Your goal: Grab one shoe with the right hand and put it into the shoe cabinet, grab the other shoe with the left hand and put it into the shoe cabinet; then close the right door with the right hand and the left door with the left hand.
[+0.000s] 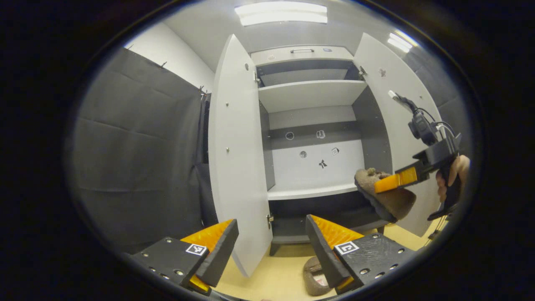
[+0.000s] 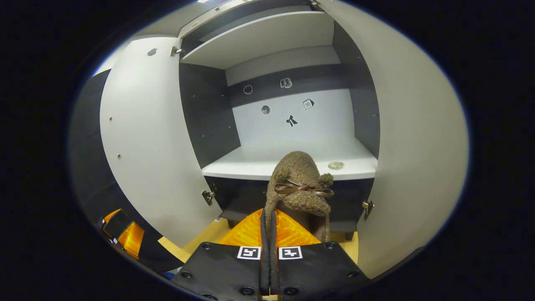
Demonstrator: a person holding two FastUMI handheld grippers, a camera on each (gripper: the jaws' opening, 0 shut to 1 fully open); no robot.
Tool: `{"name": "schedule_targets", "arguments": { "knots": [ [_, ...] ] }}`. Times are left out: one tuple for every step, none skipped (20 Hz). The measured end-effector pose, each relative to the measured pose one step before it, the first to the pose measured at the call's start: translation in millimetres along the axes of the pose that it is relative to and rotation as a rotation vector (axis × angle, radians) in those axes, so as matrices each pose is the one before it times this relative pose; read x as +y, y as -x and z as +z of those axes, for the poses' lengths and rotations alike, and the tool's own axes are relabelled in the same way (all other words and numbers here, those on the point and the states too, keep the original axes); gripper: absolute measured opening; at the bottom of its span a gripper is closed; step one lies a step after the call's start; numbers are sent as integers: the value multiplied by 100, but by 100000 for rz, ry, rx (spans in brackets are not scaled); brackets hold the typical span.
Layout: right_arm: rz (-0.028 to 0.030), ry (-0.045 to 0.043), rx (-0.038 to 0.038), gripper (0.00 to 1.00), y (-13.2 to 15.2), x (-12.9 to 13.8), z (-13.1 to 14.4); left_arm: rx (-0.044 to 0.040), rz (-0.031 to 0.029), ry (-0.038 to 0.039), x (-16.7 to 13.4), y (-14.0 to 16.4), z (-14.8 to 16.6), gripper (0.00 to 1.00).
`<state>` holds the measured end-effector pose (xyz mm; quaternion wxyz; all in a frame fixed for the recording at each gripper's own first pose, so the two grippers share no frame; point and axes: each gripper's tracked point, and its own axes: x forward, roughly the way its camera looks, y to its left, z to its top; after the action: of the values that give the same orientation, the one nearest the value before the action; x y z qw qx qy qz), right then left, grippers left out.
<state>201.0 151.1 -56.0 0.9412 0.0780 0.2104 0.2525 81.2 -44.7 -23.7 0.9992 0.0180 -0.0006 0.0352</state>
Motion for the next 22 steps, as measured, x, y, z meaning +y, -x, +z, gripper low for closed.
{"name": "schedule_targets", "arguments": {
  "knots": [
    [-71,339,-1619,1,-309,-84,1002,103,-160,257,-1,-110,-113,100],
    [-276,447,-1399,2,-363,-113,961,2,64,182,45,-142,1,100],
    [-376,414,-1192,1,-487,-110,825,-87,3,194,46,-200,-86,100],
    [-477,280,-997,1,-451,-187,790,60,-79,238,-5,-47,13,100],
    [-273,133,-1232,1,-530,-98,891,202,31,214,40,-134,-224,100],
    [-281,-12,-1290,1,-557,-160,880,375,-14,241,91,-76,-159,100],
    [-299,-72,-1163,0,-639,-109,794,395,168,284,158,-127,-212,100],
    [-542,-177,-1408,0,-638,-154,911,340,182,295,129,-136,-179,100],
    [-521,384,-1094,0,-716,-178,736,619,229,316,142,-94,-269,100],
    [-732,814,-902,0,-749,-249,824,597,331,316,173,-136,-205,100],
    [-920,930,-1038,2,-770,-269,688,378,261,382,220,-108,-240,100],
    [-1082,1322,-648,1,-888,-329,695,241,270,269,167,-158,-72,100],
    [-1357,1199,-704,1,-982,-347,532,102,238,170,121,-30,-106,100],
    [-1320,1164,-700,1,-920,-390,579,86,171,121,102,-138,-68,100],
    [-1470,1276,-125,1,-1025,-376,380,141,253,158,91,-90,-126,100],
    [-1358,1135,-153,1,-985,-341,363,295,158,154,157,-122,-174,100],
    [-1485,1145,373,1,-978,-352,181,388,209,185,82,-47,-142,100],
    [-1326,1112,1066,2,-999,-368,73,397,72,216,134,-141,-156,94],
    [-1455,463,1221,1,-885,-296,-290,433,160,67,60,-22,-150,94],
    [-1213,-222,1847,1,-1008,-268,-147,251,141,-125,103,-91,-49,94],
    [-540,-640,1850,1,-969,-99,-222,11,195,-194,72,-20,-68,94],
    [-231,-400,2161,3,-587,-228,-445,-77,235,-184,101,-34,136,94]
  ]
}}
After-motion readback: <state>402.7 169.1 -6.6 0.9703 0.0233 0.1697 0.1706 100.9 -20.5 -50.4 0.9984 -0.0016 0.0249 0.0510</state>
